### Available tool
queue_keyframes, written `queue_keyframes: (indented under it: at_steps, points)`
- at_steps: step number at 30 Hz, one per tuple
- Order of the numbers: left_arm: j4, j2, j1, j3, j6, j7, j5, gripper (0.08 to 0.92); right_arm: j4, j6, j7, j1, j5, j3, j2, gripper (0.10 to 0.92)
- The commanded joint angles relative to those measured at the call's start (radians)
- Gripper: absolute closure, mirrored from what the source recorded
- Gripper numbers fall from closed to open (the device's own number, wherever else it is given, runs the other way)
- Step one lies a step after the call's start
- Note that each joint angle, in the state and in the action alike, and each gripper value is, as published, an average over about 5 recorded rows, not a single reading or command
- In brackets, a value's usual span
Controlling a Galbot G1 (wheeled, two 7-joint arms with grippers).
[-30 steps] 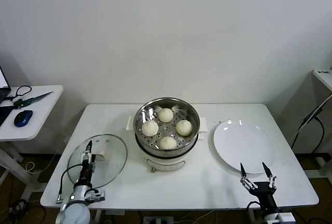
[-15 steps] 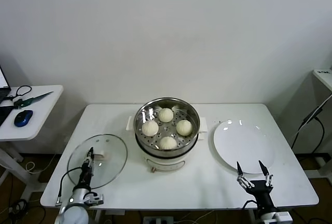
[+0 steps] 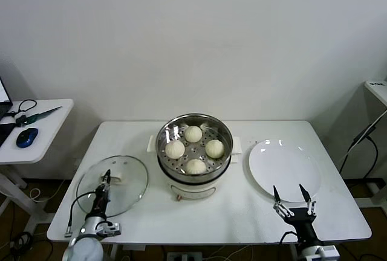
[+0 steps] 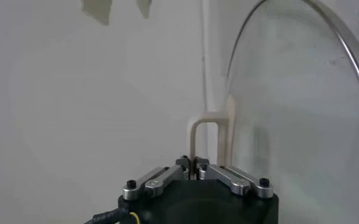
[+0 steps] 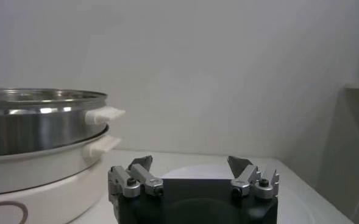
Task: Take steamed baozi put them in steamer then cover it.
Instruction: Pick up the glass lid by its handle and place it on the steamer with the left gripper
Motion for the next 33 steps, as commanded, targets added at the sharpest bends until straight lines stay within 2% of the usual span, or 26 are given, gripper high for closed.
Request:
queue_keyframes:
  at_steps: [1, 6, 12, 18, 21, 24, 28, 33]
  points:
    - [-0.365, 0.117, 0.038, -0.019, 0.148, 0.206, -0.271, 0.862, -0.002, -0.002, -0.004, 0.003, 0.02, 0.001, -0.008, 0.203]
    - [-0.49, 0.207, 0.022, -0.044, 0.258, 0.302, -0.362, 0.862, -0.03, 0.014, -0.02, 0.008, 0.045, 0.001, -0.019, 0.203]
    - [-0.573, 0.295, -0.021, -0.037, 0.373, 0.368, -0.379, 0.862, -0.068, 0.039, -0.034, 0.019, 0.043, 0.001, -0.019, 0.203]
    - [-0.646, 0.329, -0.133, 0.102, 0.517, 0.42, -0.338, 0.862, -0.093, 0.055, -0.045, 0.033, 0.052, -0.001, -0.02, 0.203]
    - [-0.662, 0.304, -0.223, 0.226, 0.598, 0.456, -0.29, 0.862, -0.106, 0.068, -0.054, 0.044, 0.07, -0.006, -0.02, 0.203]
    - [-0.666, 0.248, -0.321, 0.359, 0.665, 0.508, -0.217, 0.862, -0.119, 0.081, -0.058, 0.051, 0.075, -0.01, -0.022, 0.203]
    - [-0.643, 0.137, -0.409, 0.499, 0.711, 0.604, -0.058, 0.862, -0.143, 0.115, -0.065, 0.057, 0.076, -0.013, -0.028, 0.203]
    - [-0.57, -0.003, -0.437, 0.587, 0.714, 0.683, 0.117, 0.862, -0.179, 0.153, -0.078, 0.067, 0.078, -0.014, -0.029, 0.203]
